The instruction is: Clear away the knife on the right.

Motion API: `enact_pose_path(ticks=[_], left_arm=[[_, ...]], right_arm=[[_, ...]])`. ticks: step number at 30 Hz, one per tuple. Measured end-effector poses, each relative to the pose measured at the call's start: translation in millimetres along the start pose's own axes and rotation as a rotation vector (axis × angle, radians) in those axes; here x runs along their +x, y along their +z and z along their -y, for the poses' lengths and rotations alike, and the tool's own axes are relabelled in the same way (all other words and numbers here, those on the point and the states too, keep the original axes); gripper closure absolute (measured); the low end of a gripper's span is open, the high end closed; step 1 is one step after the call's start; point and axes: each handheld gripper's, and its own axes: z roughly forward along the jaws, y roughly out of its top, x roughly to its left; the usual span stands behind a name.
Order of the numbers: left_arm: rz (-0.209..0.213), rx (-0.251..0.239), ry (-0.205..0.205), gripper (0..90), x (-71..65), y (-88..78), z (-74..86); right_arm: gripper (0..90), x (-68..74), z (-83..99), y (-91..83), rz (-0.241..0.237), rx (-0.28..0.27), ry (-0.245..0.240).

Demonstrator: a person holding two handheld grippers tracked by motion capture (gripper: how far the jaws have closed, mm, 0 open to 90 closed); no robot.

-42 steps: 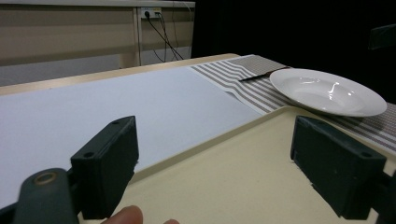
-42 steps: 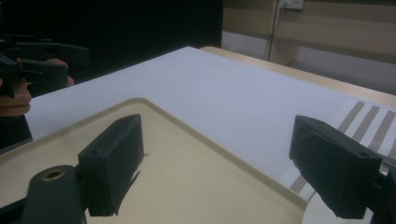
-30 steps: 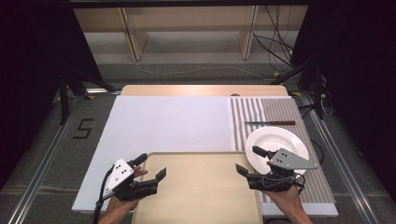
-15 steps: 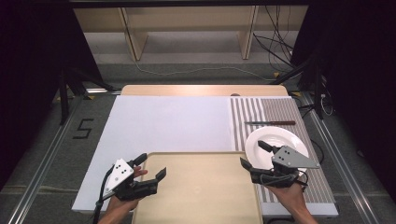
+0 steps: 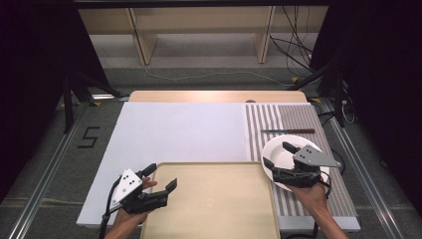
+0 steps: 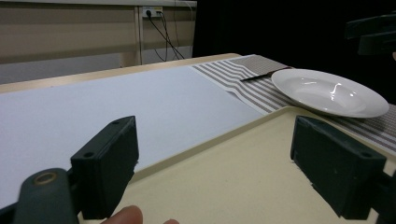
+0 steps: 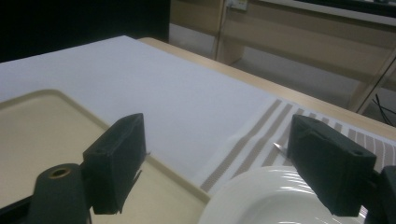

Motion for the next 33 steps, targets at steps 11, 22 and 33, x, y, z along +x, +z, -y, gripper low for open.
enact_pose_path(ticks=[11, 22, 33], left_arm=[[-0.002, 0.002, -0.012, 15.1, 1.1, 0.8, 0.6], [-0.006, 0.003, -0.015, 15.1, 2.1, 0.6, 0.5], [-0.008, 0.003, -0.011, 15.1, 2.0, 0.6, 0.5]], right_arm=[[21.1, -23.8, 4.6, 13.7, 0.049, 0.037, 0.024], [21.7, -48.3, 6.8, 24.4, 0.116, 0.076, 0.022], [21.8, -85.2, 3.1, 34.6, 0.126, 0.185, 0.028]])
